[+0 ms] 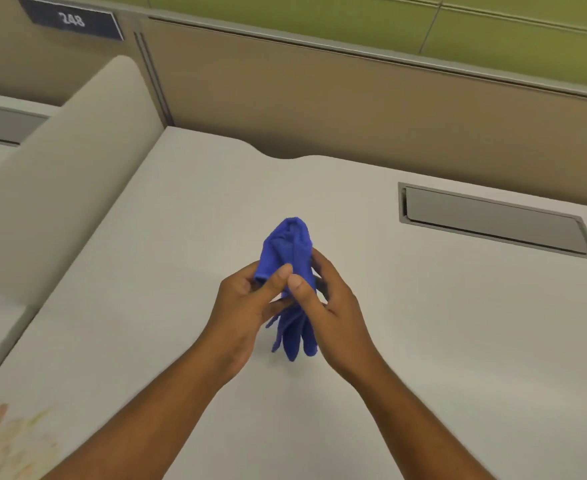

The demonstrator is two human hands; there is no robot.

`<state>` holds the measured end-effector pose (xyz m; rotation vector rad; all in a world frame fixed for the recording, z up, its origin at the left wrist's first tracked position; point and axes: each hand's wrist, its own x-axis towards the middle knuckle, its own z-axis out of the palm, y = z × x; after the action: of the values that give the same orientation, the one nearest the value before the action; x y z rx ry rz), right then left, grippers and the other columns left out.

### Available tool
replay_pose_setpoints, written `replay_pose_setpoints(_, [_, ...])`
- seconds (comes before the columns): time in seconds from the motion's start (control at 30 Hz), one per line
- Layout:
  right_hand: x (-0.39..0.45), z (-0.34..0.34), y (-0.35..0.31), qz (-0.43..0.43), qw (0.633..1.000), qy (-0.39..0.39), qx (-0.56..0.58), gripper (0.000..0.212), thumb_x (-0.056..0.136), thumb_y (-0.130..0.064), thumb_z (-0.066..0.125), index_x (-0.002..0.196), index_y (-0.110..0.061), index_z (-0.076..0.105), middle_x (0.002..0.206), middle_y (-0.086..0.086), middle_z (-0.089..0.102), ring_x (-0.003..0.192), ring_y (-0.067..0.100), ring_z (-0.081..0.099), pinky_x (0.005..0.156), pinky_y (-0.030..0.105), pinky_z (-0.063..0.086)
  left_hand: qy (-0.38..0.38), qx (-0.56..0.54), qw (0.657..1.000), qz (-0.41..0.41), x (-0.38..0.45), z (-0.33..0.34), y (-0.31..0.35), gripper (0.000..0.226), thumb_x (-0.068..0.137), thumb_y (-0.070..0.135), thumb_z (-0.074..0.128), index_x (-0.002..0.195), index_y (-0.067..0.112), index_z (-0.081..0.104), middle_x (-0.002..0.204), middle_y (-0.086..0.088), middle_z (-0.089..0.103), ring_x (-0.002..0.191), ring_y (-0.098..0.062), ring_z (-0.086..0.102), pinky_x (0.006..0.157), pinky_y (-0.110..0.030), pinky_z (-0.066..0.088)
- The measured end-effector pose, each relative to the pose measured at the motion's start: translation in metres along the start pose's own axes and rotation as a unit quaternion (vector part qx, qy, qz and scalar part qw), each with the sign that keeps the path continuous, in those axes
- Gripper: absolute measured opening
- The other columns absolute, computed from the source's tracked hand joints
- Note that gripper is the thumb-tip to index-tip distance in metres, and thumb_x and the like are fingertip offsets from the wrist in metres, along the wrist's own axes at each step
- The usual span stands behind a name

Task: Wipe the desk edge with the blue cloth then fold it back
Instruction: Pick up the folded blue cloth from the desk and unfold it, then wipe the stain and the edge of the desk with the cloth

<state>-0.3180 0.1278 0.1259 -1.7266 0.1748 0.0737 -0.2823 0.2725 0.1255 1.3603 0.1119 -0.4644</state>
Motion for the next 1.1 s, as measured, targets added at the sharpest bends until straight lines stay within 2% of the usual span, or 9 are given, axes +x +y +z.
replay_pose_setpoints(0.1, [-0.021, 0.041, -0.005, -0.012, 1.000, -0.004, 0.001, 0.036, 0.105, -0.039, 0.057, 0.141, -0.034, 0.055, 0.130, -0.015, 0.070, 0.120, 0.007, 0.068, 0.099, 0.029, 0.056, 0.026, 0.025, 0.999, 0.002, -0.033, -0.038, 0.002, 0.032, 0.104, 0.034, 0.061, 0.124, 0.012, 0.074, 0.114, -0.010, 0.081, 0.108, -0.026, 0.078, 0.102, -0.048, 0.059])
replay_pose_setpoints(0.3, [-0.044, 0.118, -0.022, -0.005, 1.000, -0.013, -0.010, 0.024, 0.108, -0.036, 0.052, 0.124, -0.026, 0.068, 0.113, -0.004, 0.077, 0.106, 0.013, 0.073, 0.090, 0.029, 0.059, 0.108, 0.011, 0.994, 0.010, -0.089, -0.126, 0.010, 0.029, 0.108, 0.033, 0.055, 0.117, 0.015, 0.077, 0.110, -0.006, 0.082, 0.106, -0.024, 0.078, 0.092, -0.042, 0.062])
replay_pose_setpoints(0.43, [-0.047, 0.148, -0.032, 0.034, 0.999, -0.019, 0.024, 0.022, 0.108, -0.032, 0.056, 0.111, -0.019, 0.072, 0.109, 0.010, 0.077, 0.106, 0.032, 0.072, 0.093, 0.049, 0.060, 0.163, -0.031, 0.986, 0.000, -0.114, -0.183, 0.016, 0.030, 0.110, 0.032, 0.053, 0.117, 0.017, 0.077, 0.110, -0.004, 0.082, 0.104, -0.023, 0.076, 0.090, -0.043, 0.060])
replay_pose_setpoints(0.57, [-0.051, 0.183, -0.042, 0.016, 1.000, 0.014, 0.004, 0.023, 0.097, -0.027, 0.073, 0.111, -0.032, 0.056, 0.104, -0.017, 0.075, 0.098, 0.008, 0.075, 0.083, 0.034, 0.062, 0.156, -0.061, 0.986, -0.005, -0.133, -0.213, 0.020, 0.027, 0.109, 0.023, 0.052, 0.103, 0.020, 0.078, 0.088, 0.001, 0.079, 0.080, -0.016, 0.074, 0.075, -0.038, 0.060])
replay_pose_setpoints(0.67, [-0.056, 0.205, -0.051, -0.033, 0.995, 0.076, -0.056, 0.036, 0.091, -0.027, 0.078, 0.104, -0.032, 0.045, 0.105, -0.018, 0.061, 0.093, -0.005, 0.065, 0.085, 0.026, 0.055, 0.145, -0.103, 0.984, -0.010, -0.140, -0.222, 0.020, 0.029, 0.109, 0.019, 0.050, 0.104, 0.018, 0.078, 0.094, -0.004, 0.080, 0.087, -0.022, 0.075, 0.074, -0.040, 0.061])
replay_pose_setpoints(0.77, [-0.055, 0.212, -0.061, -0.054, 0.990, 0.104, -0.074, 0.037, 0.090, -0.024, 0.079, 0.102, -0.029, 0.045, 0.103, -0.018, 0.059, 0.093, -0.011, 0.062, 0.080, 0.015, 0.050, 0.121, -0.163, 0.979, -0.015, -0.141, -0.234, 0.022, 0.038, 0.107, 0.047, 0.051, 0.113, 0.023, 0.079, 0.115, -0.005, 0.081, 0.104, -0.024, 0.077, 0.083, -0.045, 0.060])
replay_pose_setpoints(0.83, [-0.052, 0.210, -0.066, -0.054, 0.989, 0.119, -0.070, 0.039, 0.087, -0.027, 0.081, 0.101, -0.031, 0.045, 0.101, -0.015, 0.061, 0.097, 0.000, 0.066, 0.081, 0.026, 0.054, 0.075, -0.129, 0.989, -0.006, -0.141, -0.245, 0.021, 0.053, 0.097, 0.066, 0.057, 0.131, 0.027, 0.071, 0.129, -0.001, 0.076, 0.117, -0.022, 0.074, 0.096, -0.050, 0.058])
replay_pose_setpoints(0.93, [-0.046, 0.204, -0.071, -0.022, 0.992, 0.114, -0.055, 0.039, 0.085, -0.031, 0.084, 0.101, -0.032, 0.048, 0.105, 0.000, 0.069, 0.094, 0.027, 0.073, 0.079, 0.044, 0.061, 0.054, -0.011, 0.998, 0.028, -0.139, -0.260, 0.020, 0.059, 0.089, 0.043, 0.079, 0.142, 0.033, 0.057, 0.134, 0.006, 0.072, 0.122, -0.017, 0.071, 0.101, -0.048, 0.058])
replay_pose_setpoints(1.1, [-0.023, 0.192, -0.073, 0.081, 0.997, -0.004, 0.001, 0.029, 0.095, -0.029, 0.076, 0.121, -0.022, 0.066, 0.110, 0.005, 0.080, 0.108, 0.028, 0.076, 0.083, 0.042, 0.060, 0.101, 0.091, 0.989, 0.066, -0.121, -0.286, 0.030, 0.016, 0.100, 0.012, 0.070, 0.109, 0.022, 0.078, 0.101, 0.005, 0.083, 0.094, -0.007, 0.078, 0.078, -0.025, 0.061])
